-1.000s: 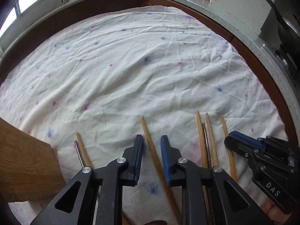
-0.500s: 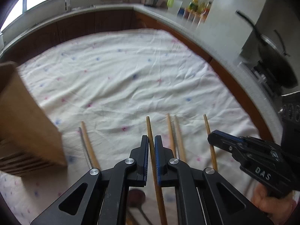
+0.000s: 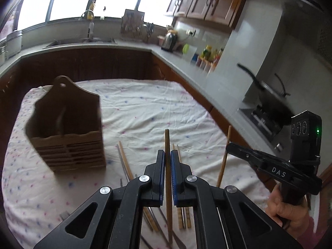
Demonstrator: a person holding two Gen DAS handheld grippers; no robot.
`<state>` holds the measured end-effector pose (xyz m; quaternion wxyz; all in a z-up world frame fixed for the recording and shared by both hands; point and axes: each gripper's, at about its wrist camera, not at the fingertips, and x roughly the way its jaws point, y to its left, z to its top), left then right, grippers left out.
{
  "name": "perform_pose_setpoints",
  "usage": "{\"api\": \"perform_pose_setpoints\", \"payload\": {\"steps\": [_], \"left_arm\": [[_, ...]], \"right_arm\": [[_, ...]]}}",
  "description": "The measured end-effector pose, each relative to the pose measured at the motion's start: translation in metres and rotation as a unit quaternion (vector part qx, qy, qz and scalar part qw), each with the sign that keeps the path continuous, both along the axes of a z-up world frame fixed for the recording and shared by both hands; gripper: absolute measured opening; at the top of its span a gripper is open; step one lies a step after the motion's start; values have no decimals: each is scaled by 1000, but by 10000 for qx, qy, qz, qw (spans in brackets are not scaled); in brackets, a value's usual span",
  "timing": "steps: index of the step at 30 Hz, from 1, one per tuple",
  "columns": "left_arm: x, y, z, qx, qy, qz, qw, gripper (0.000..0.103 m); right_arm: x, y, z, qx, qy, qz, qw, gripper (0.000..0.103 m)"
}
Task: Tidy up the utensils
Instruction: 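Lower the left tool and close it on a wooden chopstick while the right tool grasps another, then lift both held chopsticks and carry them over the wooden utensil holder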
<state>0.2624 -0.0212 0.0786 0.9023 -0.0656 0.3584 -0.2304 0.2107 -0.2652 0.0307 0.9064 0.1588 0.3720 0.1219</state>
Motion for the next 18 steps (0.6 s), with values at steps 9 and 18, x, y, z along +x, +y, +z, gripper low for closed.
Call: {"api": "perform_pose_setpoints", "payload": {"steps": [9,18], "left_arm": [[-52,52,12,-347,-307,208,9987,3],[-79,80,25,-537,-642,385,9957,3]], "right_arm": [[-20,15,27,-126,-351,67,9993,4],[-20,28,48,-139,-617,202,9978,3]]}}
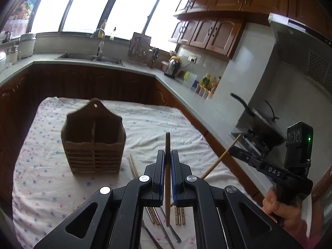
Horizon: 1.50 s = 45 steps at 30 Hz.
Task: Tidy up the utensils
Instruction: 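Lift both held chopsticks and carry them over the wooden utensil holder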
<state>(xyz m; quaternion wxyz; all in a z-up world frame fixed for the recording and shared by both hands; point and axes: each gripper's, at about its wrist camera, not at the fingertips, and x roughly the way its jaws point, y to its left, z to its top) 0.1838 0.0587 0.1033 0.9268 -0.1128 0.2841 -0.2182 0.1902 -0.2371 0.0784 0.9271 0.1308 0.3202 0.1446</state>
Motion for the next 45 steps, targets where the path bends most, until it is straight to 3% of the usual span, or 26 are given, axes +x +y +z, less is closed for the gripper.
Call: {"api": "perform_pose_setpoints", "payload": {"steps": [20,32,38,45], "left_arm": [[-12,39,23,-88,-808,1002,9916,3],[23,44,25,-60,-1157,1657,9794,3],[48,37,7,50,-1144,1936,9744,3],[86,22,-47,-144,-761,2093,9748,3]], "right_arm": [[52,45,48,103,-496,439,9978,3],[120,83,73,183,-842,507,9950,3],[151,94,54,290,-828,509,9948,3],[165,106,-5,415,-753,339,9957,0]]}}
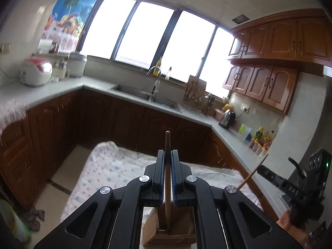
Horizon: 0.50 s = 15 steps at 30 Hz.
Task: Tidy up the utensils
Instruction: 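Lift both held chopsticks and carry them over the wooden utensil holder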
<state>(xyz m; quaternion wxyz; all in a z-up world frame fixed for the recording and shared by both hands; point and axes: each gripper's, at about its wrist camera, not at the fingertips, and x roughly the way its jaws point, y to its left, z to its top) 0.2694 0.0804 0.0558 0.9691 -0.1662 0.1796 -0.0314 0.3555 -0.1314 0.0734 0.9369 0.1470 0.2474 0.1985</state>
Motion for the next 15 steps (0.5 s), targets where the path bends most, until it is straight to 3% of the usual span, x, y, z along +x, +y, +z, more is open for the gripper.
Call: {"api": "perform_pose_setpoints", "payload": {"steps": [7,15], "left_arm": [[39,-6,-33,-164,259,133,9994,3],[83,-5,-38,-169,602,42,9980,4]], "right_arm": [[9,-1,-43,138,471,18,9988,0],[9,-11,-53,146,656,-13,9977,0]]}}
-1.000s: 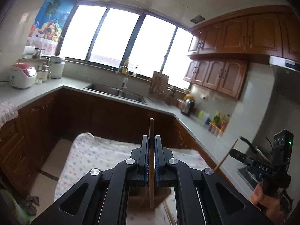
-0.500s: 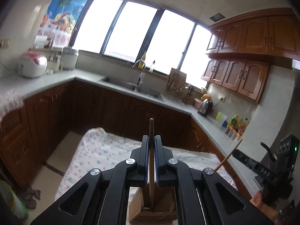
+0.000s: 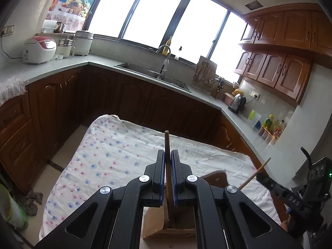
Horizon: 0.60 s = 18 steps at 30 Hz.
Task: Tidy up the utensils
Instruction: 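Lift both held chopsticks and carry them over the wooden utensil holder, then open the left tool over the holder while the right tool releases its chopstick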
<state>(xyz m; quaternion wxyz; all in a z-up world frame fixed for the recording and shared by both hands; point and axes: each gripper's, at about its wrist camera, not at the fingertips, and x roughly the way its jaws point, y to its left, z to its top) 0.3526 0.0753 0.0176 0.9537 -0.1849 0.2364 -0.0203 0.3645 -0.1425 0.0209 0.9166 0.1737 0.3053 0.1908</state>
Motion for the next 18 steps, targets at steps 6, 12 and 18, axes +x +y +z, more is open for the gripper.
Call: {"api": "perform_pose_setpoints", "payload": {"steps": [6,12,18], "left_arm": [[-12,17,7,10,91,56,9999,10],[-26,14,14,236,101,153,9996,47],[-48,19,18,300,73,250,9992,81]], "right_arm": [[-1,-5,1,91,131,2,9999,4],[-10,-16,1,74,186,-145,9997,19],[-35,-40,0,124,133,-311,9993,79]]}}
